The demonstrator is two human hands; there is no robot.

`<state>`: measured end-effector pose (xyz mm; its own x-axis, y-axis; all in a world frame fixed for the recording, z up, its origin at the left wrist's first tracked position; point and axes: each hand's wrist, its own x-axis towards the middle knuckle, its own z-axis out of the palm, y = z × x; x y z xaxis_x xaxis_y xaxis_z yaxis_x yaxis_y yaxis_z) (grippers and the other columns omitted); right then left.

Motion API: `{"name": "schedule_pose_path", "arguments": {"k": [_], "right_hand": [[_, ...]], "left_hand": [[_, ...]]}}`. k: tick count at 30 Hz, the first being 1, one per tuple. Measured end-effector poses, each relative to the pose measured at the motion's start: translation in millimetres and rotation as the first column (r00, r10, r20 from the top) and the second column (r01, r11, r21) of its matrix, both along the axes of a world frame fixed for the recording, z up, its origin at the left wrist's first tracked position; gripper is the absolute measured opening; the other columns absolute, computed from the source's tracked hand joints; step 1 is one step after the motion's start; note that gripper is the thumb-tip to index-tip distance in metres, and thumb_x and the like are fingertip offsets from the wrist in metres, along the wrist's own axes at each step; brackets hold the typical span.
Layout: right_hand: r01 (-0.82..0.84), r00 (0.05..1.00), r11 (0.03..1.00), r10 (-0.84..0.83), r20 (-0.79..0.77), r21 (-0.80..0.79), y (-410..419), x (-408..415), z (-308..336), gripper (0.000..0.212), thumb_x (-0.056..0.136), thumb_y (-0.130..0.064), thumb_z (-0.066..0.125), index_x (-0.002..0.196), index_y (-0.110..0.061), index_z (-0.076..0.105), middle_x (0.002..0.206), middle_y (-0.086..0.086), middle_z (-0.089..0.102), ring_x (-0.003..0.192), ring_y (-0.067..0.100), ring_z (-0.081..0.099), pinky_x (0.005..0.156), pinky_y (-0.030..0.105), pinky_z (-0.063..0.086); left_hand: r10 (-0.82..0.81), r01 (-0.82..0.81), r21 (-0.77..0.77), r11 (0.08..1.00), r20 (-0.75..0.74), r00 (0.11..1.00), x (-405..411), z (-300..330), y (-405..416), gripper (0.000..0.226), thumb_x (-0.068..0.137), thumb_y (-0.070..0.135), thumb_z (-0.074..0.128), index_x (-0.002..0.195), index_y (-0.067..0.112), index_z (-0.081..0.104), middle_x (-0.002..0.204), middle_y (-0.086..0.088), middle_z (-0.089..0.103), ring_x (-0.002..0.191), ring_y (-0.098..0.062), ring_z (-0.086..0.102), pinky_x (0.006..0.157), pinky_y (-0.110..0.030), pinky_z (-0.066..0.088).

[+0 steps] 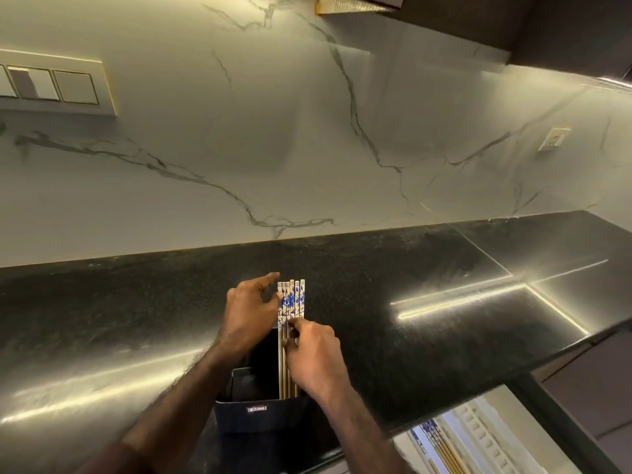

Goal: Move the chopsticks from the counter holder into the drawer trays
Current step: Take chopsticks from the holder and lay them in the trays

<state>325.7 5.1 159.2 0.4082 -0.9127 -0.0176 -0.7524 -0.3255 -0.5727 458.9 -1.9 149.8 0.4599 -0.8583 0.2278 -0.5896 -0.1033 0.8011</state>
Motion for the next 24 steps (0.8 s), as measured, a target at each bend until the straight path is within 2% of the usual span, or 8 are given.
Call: {"name": "schedule_pose_path", "arguments": {"k": [2,5,10,14,16,20,24], "right_hand": [[0.007,1.0,1.0,-0.007,-0.018,0.004,-1,0,-1,0.025,0.092,-0.017,0.06,0.116,-0.021,0.062,0.104,-0.003,0.068,0.089,0.007,0.066,0.074,0.021,0.055],[0.023,0.999,1.0,-0.023,-0.029,0.015,-2,1,-2,0.023,0.092,-0.016,0.06,0.114,-0.021,0.063,0.103,-0.003,0.068,0.089,0.009,0.066,0.076,0.026,0.058],[0.015,0.998,0.999,-0.013,-0.056,0.037,-3,6,-1,0.022,0.091,-0.017,0.061,0.112,-0.022,0.062,0.102,-0.002,0.068,0.088,0.011,0.066,0.077,0.031,0.059],[0.013,0.999,0.998,-0.009,-0.053,0.059,-3,9,1,0.027,0.091,-0.018,0.061,0.118,-0.022,0.06,0.106,-0.001,0.067,0.09,0.011,0.067,0.078,0.032,0.059],[0.012,0.999,0.998,-0.009,-0.046,0.061,-2,10,1,0.028,0.091,-0.018,0.062,0.119,-0.022,0.06,0.107,-0.001,0.067,0.091,0.011,0.067,0.078,0.032,0.059],[0.018,1.0,0.998,-0.019,0.011,0.067,1,11,6,0.028,0.092,-0.019,0.06,0.12,-0.024,0.059,0.106,-0.002,0.068,0.091,0.01,0.067,0.079,0.03,0.059],[0.011,0.993,0.996,-0.02,0.114,0.084,4,11,17,0.031,0.093,-0.02,0.06,0.124,-0.023,0.059,0.108,-0.005,0.068,0.09,0.005,0.063,0.082,0.023,0.055]], "left_hand": [[0.001,-0.001,-0.003,1.0,-0.005,1.0,0,-3,-4,0.043,0.088,0.009,0.065,0.129,0.014,0.058,0.128,-0.006,0.064,0.1,0.002,0.055,0.078,-0.005,0.042],[0.004,-0.004,-0.004,1.0,-0.026,1.0,0,-4,-9,0.04,0.087,0.008,0.066,0.126,0.014,0.061,0.124,-0.007,0.066,0.089,0.001,0.059,0.066,0.0,0.042],[0.016,-0.017,-0.004,1.0,-0.106,0.994,0,-7,-11,0.039,0.083,0.006,0.071,0.122,0.012,0.065,0.113,-0.005,0.072,0.089,0.001,0.062,0.065,0.005,0.04],[0.029,-0.034,-0.022,0.999,-0.181,0.983,2,-8,-8,0.037,0.08,0.005,0.074,0.115,0.015,0.068,0.104,0.0,0.073,0.083,0.008,0.062,0.064,0.001,0.045],[0.03,-0.039,-0.038,0.999,-0.215,0.976,4,-5,-5,0.034,0.078,0.005,0.076,0.11,0.016,0.07,0.096,0.003,0.073,0.08,0.007,0.064,0.066,-0.005,0.051],[0.016,-0.032,-0.052,0.998,-0.292,0.956,10,8,3,0.031,0.075,0.005,0.078,0.102,0.02,0.071,0.091,0.006,0.073,0.083,-0.003,0.07,0.079,-0.031,0.06],[-0.058,0.026,-0.121,0.992,-0.273,0.96,16,42,10,0.032,0.074,0.003,0.078,0.1,0.02,0.071,0.092,0.003,0.074,0.085,-0.008,0.072,0.081,-0.033,0.06]]}}
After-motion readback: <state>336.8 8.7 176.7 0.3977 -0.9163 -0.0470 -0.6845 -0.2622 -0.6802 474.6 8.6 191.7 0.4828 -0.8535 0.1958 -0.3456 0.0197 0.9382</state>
